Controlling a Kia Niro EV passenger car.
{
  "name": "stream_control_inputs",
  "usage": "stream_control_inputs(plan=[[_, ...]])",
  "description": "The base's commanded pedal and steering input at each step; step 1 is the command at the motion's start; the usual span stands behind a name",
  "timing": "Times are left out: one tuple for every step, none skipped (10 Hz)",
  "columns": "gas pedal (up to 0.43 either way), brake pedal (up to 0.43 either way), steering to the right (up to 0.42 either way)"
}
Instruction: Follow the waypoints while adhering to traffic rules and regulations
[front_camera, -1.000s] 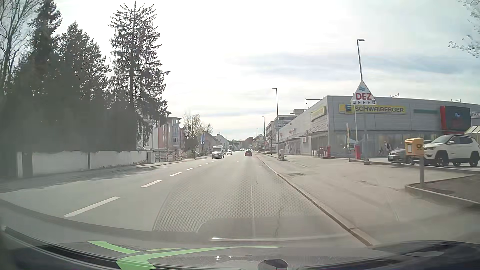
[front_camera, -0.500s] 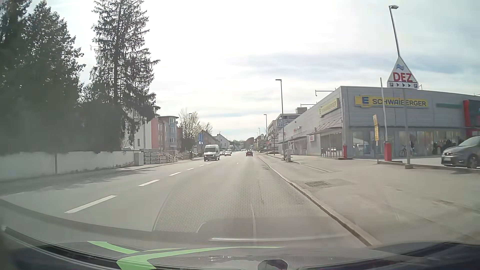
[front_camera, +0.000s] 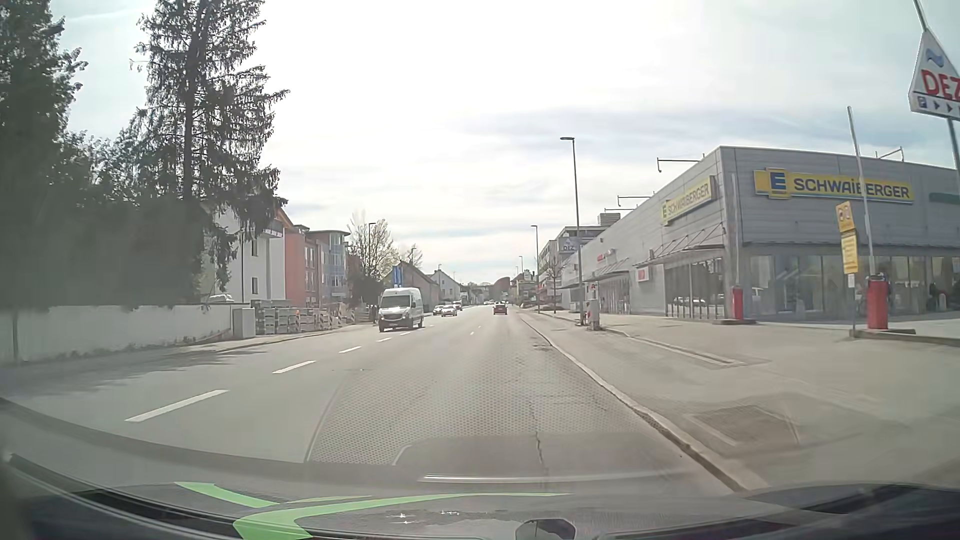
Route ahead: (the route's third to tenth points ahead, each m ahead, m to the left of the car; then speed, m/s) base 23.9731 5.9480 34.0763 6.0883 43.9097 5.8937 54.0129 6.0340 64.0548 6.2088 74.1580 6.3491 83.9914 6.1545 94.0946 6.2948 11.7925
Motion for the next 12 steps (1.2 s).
stream_control_inputs(plan=[[0.209,0.000,-0.002],[0.197,0.000,-0.002],[0.197,0.000,-0.002],[0.177,0.000,-0.002],[0.177,0.000,-0.002],[0.177,0.000,-0.001],[0.177,0.000,0.001],[0.177,0.000,0.003],[0.177,0.000,0.003],[0.169,0.000,0.003],[0.157,0.000,0.003],[0.150,0.000,0.003]])
